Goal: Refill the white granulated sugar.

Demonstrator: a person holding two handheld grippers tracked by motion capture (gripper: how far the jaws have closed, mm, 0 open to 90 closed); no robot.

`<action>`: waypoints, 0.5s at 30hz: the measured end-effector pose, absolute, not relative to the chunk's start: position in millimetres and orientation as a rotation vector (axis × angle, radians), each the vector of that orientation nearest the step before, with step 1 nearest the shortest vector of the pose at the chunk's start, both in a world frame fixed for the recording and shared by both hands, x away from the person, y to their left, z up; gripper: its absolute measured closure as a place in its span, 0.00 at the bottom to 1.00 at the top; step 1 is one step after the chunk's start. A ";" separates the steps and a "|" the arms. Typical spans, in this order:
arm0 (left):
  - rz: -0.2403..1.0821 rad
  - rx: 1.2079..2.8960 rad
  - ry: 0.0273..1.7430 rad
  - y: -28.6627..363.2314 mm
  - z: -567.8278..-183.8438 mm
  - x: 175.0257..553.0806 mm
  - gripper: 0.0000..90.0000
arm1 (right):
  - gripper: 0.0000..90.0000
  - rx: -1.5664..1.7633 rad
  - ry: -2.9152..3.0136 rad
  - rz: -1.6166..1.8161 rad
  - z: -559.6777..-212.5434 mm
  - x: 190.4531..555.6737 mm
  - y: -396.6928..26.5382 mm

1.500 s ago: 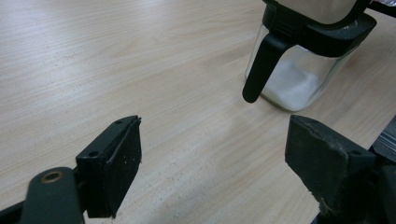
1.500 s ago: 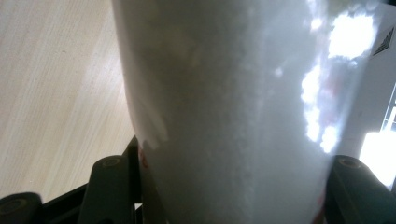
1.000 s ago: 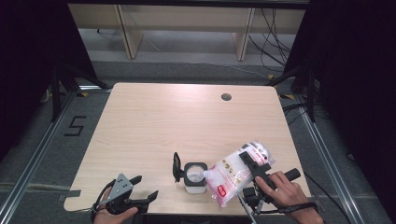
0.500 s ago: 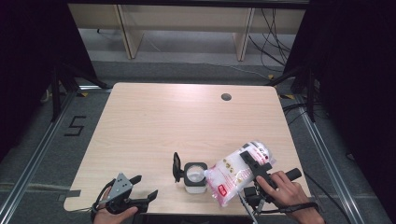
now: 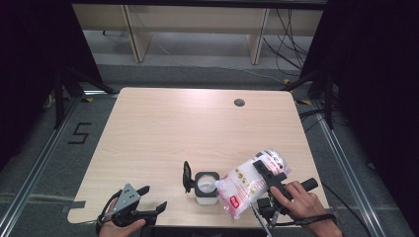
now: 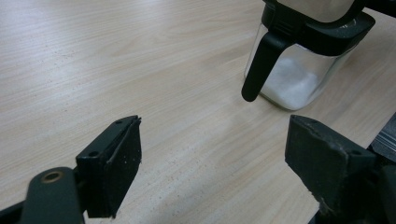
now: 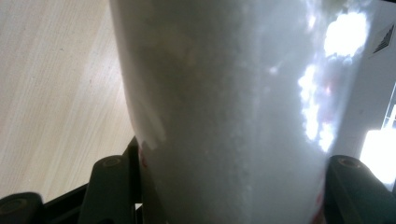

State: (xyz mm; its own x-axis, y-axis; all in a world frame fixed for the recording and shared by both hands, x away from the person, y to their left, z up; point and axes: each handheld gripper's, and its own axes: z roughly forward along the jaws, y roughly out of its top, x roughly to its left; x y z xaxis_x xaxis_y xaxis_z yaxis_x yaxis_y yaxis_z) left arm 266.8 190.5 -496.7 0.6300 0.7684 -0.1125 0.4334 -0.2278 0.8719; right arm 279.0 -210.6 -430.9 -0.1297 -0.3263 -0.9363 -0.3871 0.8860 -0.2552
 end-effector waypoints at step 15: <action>0.418 1.860 0.966 190.2 -497.3 265.7 0.20 | 0.48 -0.544 1.733 0.056 -431.1 278.9 -210.5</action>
State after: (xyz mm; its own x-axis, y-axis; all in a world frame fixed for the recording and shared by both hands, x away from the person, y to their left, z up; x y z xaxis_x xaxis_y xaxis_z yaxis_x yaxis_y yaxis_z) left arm 265.7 190.2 -497.3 0.6273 0.7695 -0.1195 0.4390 -0.2227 0.8705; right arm 278.9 -210.5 -431.1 -0.1320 -0.3255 -0.9363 -0.3851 0.8872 -0.2541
